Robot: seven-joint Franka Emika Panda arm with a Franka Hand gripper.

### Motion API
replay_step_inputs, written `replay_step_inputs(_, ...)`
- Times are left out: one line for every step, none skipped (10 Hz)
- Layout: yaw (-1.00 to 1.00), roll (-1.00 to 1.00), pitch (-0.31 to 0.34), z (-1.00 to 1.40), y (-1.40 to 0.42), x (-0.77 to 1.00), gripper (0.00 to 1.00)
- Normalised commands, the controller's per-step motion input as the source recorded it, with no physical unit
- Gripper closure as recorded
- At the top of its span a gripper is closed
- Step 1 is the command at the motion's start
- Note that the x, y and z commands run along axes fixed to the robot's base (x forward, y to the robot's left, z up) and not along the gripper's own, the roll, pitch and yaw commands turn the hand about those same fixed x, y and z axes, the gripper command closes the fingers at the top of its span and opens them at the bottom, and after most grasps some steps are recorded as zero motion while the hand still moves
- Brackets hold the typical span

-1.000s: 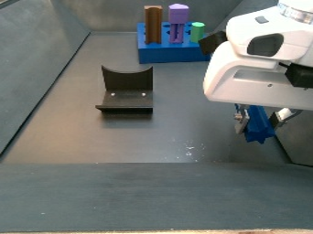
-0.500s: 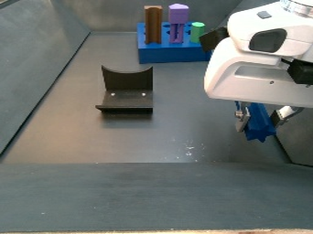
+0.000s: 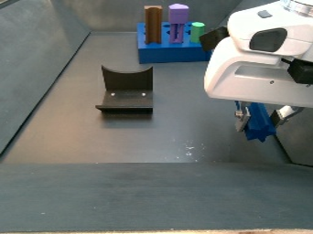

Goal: Pick up the star object. Move up. Place the star object on the fixture. Regrasp the star object. Move to above the board. Insert the star object.
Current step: Place the star object on the fixture.

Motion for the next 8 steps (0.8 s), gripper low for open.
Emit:
replay_step_inputs(-0.02, 0.04, 0.176, 1.0, 0.0, -0.03, 1.0)
replay_step_inputs(-0.02, 0.04, 0.176, 1.0, 0.0, -0.03, 1.0)
replay_step_inputs(-0.02, 0.04, 0.176, 1.0, 0.0, -0.03, 1.0)
replay_step_inputs(-0.02, 0.04, 0.176, 1.0, 0.0, -0.03, 1.0)
replay_step_inputs(-0.02, 0.04, 0.176, 1.0, 0.0, -0.03, 1.0)
replay_step_inputs(-0.02, 0.04, 0.177, 1.0, 0.0, -0.03, 1.0)
replay_step_inputs(-0.02, 0.04, 0.177, 1.0, 0.0, -0.03, 1.0)
replay_step_inputs(-0.02, 0.04, 0.177, 1.0, 0.0, -0.03, 1.0)
